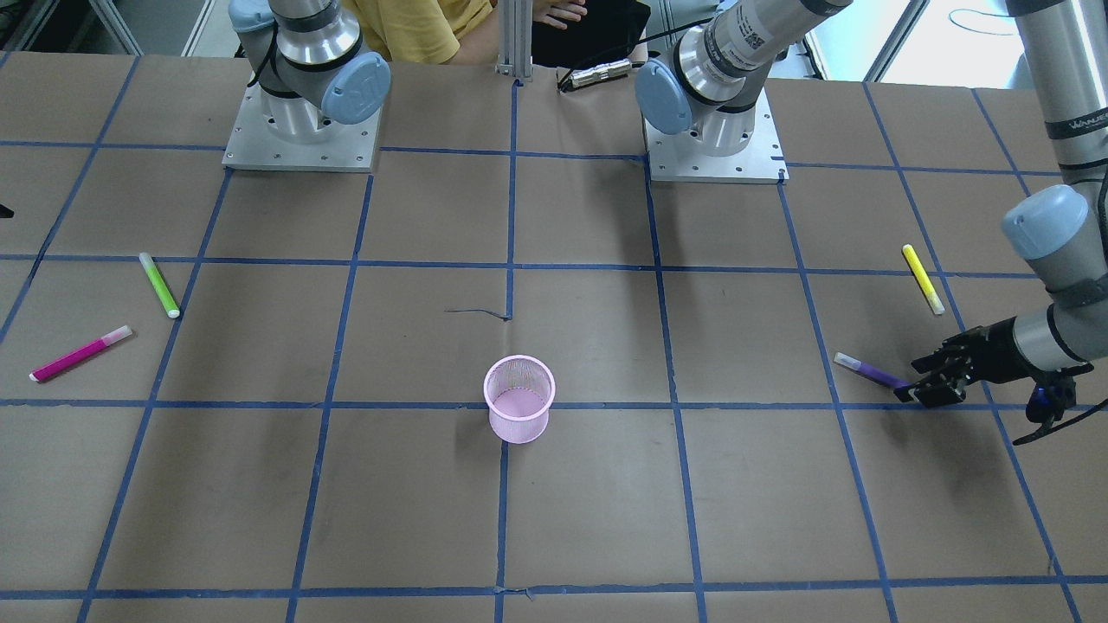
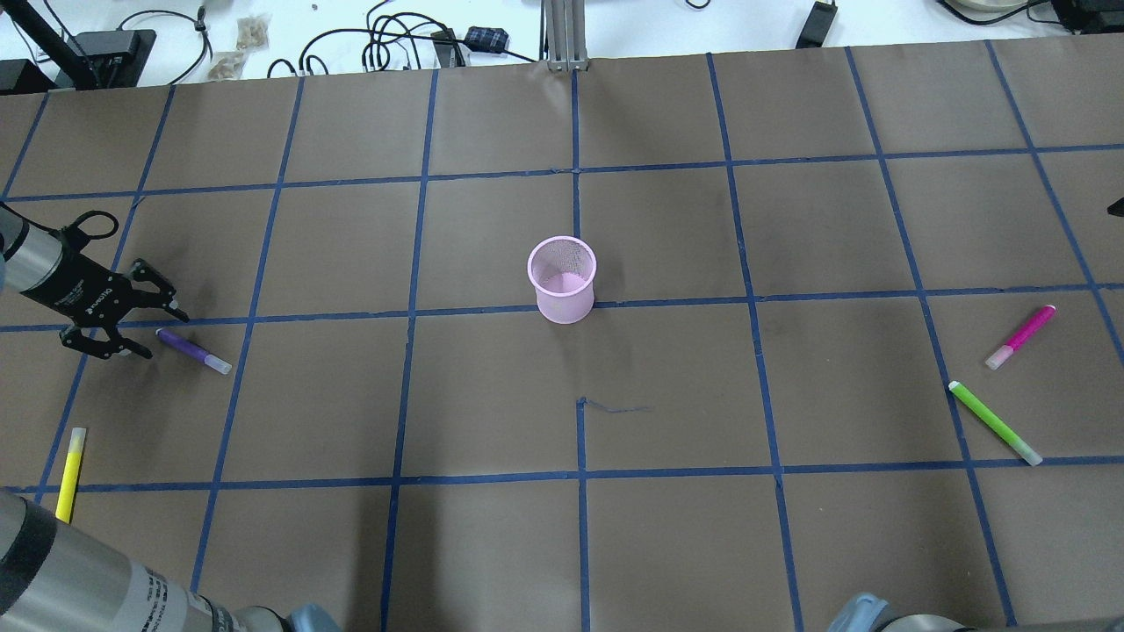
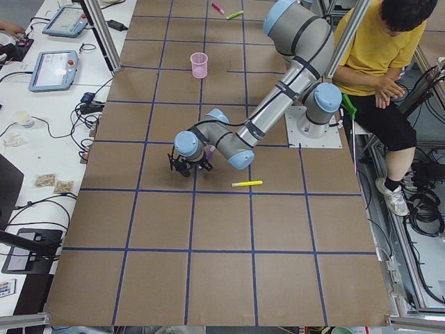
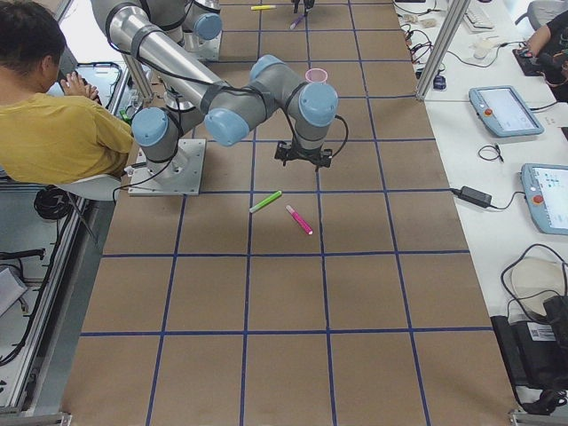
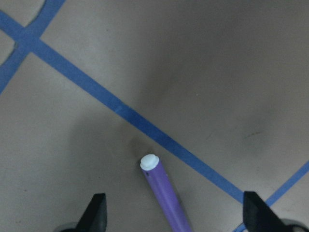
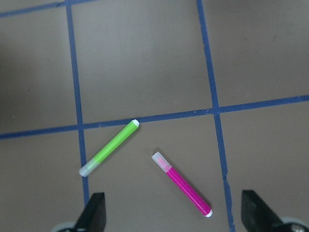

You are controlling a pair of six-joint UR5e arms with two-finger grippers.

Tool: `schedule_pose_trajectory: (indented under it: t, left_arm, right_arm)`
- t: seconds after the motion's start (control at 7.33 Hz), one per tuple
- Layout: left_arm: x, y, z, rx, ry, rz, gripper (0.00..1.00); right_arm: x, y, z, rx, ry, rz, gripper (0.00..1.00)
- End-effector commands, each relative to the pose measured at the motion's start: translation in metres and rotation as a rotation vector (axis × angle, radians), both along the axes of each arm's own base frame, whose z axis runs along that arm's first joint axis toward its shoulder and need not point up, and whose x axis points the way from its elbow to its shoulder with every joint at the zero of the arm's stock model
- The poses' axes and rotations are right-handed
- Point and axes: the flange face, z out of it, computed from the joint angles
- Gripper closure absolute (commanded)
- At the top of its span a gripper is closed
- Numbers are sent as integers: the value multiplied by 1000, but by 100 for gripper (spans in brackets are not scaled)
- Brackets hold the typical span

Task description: Insert purple and pink pens into pink cup

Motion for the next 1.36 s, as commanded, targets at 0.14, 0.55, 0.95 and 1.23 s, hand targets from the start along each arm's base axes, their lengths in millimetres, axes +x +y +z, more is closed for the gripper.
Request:
schedule_pose_trajectory:
  t: [0.14,0.55,0.95,1.23]
  left_arm:
    - [-1,1,-5,21,20,9,29]
    - [3,-3,-10,16,17,17,35]
    - [4,-5,-12,11,15,17,48]
    - [2,-8,-12,-14,38,27,71]
  right_arm:
    - [-42,-28,-75,-98,-52,503,0]
    - [-61,-44,-161,-90,-125,662,0]
    - [-63,-47,-215,-49,-204,660,0]
    - [-65,-45,-220,-35,-206,643,6]
